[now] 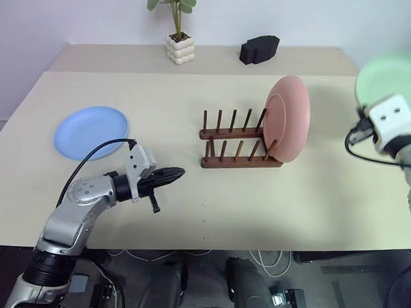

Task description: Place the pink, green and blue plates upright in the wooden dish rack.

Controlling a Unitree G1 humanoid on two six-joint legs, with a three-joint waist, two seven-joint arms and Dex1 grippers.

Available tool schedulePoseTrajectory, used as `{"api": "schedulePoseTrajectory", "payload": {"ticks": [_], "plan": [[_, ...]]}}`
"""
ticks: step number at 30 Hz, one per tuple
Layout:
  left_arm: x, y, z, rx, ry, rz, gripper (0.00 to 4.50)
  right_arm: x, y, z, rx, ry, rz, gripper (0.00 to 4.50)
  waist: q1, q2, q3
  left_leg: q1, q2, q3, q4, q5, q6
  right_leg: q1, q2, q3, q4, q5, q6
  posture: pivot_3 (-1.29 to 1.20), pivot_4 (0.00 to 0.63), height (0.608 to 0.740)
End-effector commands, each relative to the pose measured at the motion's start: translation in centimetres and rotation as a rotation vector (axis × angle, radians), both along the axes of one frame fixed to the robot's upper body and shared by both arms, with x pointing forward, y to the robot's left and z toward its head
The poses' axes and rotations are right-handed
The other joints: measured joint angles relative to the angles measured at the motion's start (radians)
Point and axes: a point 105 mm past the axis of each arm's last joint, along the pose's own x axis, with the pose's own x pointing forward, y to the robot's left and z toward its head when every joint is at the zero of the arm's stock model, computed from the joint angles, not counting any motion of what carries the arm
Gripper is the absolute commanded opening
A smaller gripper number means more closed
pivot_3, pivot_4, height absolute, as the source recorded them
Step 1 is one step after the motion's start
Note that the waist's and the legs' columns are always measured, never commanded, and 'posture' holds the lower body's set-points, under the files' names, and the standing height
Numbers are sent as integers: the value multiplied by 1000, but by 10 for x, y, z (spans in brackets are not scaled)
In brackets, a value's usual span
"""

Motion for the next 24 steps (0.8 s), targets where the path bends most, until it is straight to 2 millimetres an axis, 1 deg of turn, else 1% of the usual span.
{"api": "schedulePoseTrajectory", "payload": {"ticks": [1,2,4,6,7,9,11,14,16,17,18,20,24], "plan": [[2,-2,10,-2,-54,-3,0,-16,46,69,-7,-261,217,44,-2,0,0,0,0,0,-1,0,0,-1,0,0,0,0,0,0,150,730],[2,-2,10,-2,-56,-1,0,-19,56,76,0,-284,266,44,0,0,0,0,0,0,-1,0,0,-1,0,0,0,0,0,0,150,730],[3,-1,10,-3,-57,5,0,-28,83,87,58,-304,416,44,2,0,0,0,1,-1,-2,0,0,-1,0,-1,0,0,1,0,150,730],[3,0,10,-11,-57,13,0,-44,122,92,158,-273,643,44,3,0,0,-1,1,-2,-2,0,0,-1,0,-1,0,0,1,0,150,730],[3,0,10,-14,-57,16,0,-52,137,91,211,-240,738,44,2,0,0,-1,1,-2,-2,0,0,-1,0,-1,0,0,1,0,150,730],[3,0,10,-17,-58,19,0,-62,156,87,284,-179,860,44,2,0,0,-1,1,-3,-2,0,0,-1,0,-1,0,0,0,0,150,730],[3,0,10,-19,-61,21,0,-73,175,77,410,-85,997,44,5,0,0,-1,1,-3,-1,0,0,-1,0,-1,0,0,0,0,150,730],[3,0,10,-19,-63,24,0,-84,193,65,512,14,1103,44,5,0,0,-1,1,-4,-1,0,0,-1,0,-1,0,0,0,0,150,730],[3,0,11,-20,-64,24,0,-87,200,60,617,65,1141,44,4,0,0,-1,1,-4,-1,0,0,-1,0,-1,0,0,0,0,150,730],[3,0,11,-20,-65,24,0,-87,202,59,650,77,1147,44,3,0,0,-1,1,-4,-1,0,0,-1,0,-1,0,0,0,0,150,730],[2,0,11,-20,-66,25,0,-86,202,56,740,105,1153,44,3,0,0,-1,1,-4,-1,0,0,-1,0,-1,0,0,0,0,150,730],[2,0,11,-19,-67,26,0,-82,201,49,863,152,1142,44,2,0,0,-1,1,-3,-2,0,0,-2,0,-1,0,0,0,0,150,730],[2,0,11,-18,-66,27,0,-75,197,38,1057,215,1112,44,3,0,0,-2,1,-3,-2,0,0,-4,0,0,1,0,0,0,150,730]]}}
